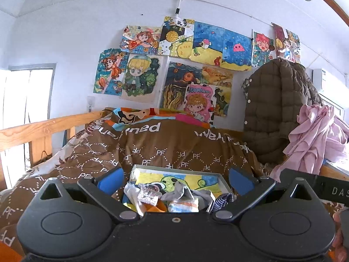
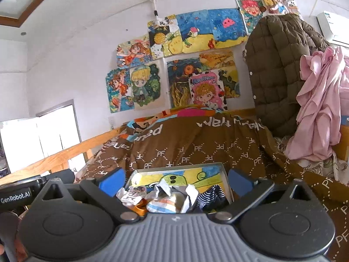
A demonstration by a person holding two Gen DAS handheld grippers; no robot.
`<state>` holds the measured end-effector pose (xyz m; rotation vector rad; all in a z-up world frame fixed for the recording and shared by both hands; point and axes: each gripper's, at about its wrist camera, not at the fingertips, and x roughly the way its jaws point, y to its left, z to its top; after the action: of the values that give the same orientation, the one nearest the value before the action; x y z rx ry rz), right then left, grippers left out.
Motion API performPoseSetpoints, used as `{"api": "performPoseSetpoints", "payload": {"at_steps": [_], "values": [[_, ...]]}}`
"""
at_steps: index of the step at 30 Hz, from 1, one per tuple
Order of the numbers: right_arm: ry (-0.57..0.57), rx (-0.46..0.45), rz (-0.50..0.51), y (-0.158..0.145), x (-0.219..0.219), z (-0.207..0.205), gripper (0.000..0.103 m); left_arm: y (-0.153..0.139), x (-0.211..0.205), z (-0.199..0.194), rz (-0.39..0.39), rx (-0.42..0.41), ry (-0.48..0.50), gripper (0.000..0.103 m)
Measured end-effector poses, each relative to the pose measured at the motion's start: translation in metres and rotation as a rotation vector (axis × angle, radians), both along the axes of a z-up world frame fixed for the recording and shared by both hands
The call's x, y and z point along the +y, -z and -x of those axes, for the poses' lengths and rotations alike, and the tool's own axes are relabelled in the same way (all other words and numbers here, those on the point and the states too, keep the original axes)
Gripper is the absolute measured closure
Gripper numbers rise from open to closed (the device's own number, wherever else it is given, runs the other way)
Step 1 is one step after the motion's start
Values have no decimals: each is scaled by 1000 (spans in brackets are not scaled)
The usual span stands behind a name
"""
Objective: Organize soft objects
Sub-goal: 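Lift both open tools up away from the tray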
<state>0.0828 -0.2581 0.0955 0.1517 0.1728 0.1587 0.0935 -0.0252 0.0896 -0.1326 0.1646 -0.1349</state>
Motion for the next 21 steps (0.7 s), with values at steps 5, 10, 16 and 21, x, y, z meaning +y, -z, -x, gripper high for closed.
{"api": "performPoseSetpoints", "payload": {"at_steps": [5, 10, 16, 21], "values": [[-13, -48, 27, 7, 9, 20, 0, 2, 8, 17, -28, 16, 11, 1], [-53, -61, 69, 14, 22, 38, 0, 5, 27, 26, -40, 62, 30, 1], [-86, -6, 109, 26, 37, 53, 0, 9, 46, 33, -60, 130, 36, 1], [-118, 73, 169, 39, 52, 62, 0, 13, 53, 36, -114, 183, 75, 1]]}}
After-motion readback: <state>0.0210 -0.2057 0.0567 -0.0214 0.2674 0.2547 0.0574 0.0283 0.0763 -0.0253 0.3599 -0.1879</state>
